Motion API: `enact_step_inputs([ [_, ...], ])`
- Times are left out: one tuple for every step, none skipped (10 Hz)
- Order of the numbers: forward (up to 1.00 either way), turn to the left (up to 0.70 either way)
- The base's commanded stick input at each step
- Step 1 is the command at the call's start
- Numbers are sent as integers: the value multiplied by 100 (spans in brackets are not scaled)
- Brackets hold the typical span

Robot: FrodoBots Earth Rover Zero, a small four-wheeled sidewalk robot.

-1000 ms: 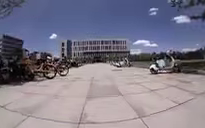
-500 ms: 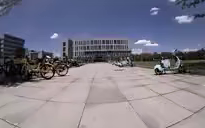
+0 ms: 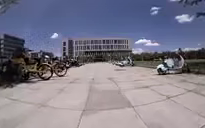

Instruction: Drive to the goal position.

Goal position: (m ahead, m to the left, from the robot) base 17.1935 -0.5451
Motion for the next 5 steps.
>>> enact_step_inputs([
  [50,0],
  [50,0],
  [50,0],
  [50,0],
  [50,0],
])
